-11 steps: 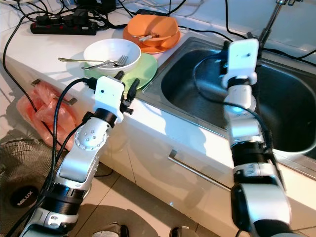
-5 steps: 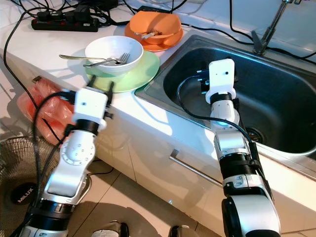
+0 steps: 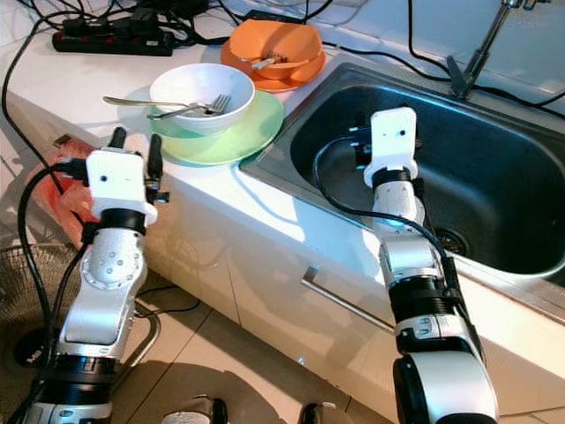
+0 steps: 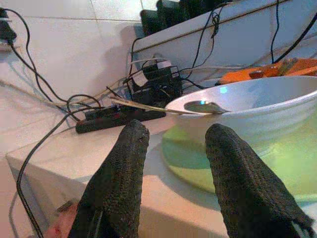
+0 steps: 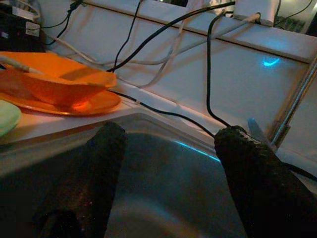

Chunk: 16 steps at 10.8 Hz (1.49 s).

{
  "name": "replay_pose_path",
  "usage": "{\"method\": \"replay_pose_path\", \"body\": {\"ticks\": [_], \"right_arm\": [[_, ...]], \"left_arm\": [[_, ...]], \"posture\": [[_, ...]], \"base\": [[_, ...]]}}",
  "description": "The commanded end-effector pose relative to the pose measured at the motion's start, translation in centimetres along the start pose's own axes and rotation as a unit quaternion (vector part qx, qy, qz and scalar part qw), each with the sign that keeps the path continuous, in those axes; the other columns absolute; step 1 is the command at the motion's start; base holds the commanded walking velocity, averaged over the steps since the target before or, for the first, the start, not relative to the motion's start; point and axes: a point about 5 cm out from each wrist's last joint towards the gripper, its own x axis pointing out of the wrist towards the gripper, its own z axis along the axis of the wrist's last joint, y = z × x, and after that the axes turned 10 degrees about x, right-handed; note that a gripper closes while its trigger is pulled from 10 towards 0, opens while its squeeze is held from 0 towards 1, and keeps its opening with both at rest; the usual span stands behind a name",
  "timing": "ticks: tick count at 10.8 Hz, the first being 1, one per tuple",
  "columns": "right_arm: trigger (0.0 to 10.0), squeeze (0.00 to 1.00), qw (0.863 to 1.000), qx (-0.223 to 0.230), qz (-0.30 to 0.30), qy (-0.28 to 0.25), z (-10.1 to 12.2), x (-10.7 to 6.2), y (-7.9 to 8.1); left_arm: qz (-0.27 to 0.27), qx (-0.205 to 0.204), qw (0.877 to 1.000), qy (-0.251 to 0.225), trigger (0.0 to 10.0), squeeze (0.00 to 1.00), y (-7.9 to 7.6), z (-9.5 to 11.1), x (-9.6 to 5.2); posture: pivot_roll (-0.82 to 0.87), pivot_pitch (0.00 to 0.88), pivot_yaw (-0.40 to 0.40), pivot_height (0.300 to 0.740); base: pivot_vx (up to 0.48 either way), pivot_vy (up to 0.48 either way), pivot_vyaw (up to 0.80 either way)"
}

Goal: Kitchen organization

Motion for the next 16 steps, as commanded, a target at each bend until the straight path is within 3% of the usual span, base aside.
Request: {"method": "replay_pose_path", "body": {"ticks": [1,2,3,4,7,9,16], "right_arm": [[10.0,0.0,1.0,0.003,-0.005,0.0,0.0,-0.2,-0.4],[10.0,0.0,1.0,0.004,-0.005,-0.001,0.1,-0.2,-0.3],[10.0,0.0,1.0,0.004,-0.005,-0.003,0.2,-0.2,-0.2],[10.0,0.0,1.0,0.004,-0.005,-0.002,0.2,-0.2,-0.3],[10.0,0.0,1.0,0.004,-0.006,-0.002,0.2,-0.2,-0.3],[10.0,0.0,1.0,0.005,-0.005,-0.006,0.3,-0.1,-0.1],[10.0,0.0,1.0,0.006,-0.004,-0.006,0.3,-0.2,0.0]], "left_arm": [[0.005,-0.006,1.0,-0.01,10.0,0.0,0.1,0.4,0.4],[0.002,-0.015,1.0,-0.01,10.0,0.0,0.2,0.2,0.7],[-0.007,-0.041,0.999,-0.02,10.0,0.23,0.3,0.3,1.4],[-0.006,-0.045,0.999,-0.022,10.0,1.0,0.5,0.4,1.9],[-0.011,-0.058,0.998,-0.026,10.0,1.0,0.4,0.3,2.5],[-0.023,-0.069,0.997,-0.03,10.0,0.0,0.1,0.5,2.9],[-0.041,-0.087,0.995,-0.031,10.0,0.0,-0.5,0.6,4.7]], "posture": [[0.09,0.105,-0.057,0.74],[0.09,0.105,-0.057,0.74],[0.09,0.105,-0.057,0.74],[0.08,0.102,-0.056,0.74],[0.08,0.099,-0.055,0.74],[0.08,0.094,-0.054,0.74],[0.07,0.083,-0.056,0.74]], "base": [[0.0,0.0,0.0],[0.0,0.0,0.0],[0.0,0.0,0.0],[0.0,0.0,0.0],[0.0,0.0,0.0],[0.0,0.0,0.0],[0.0,0.0,0.0]]}}
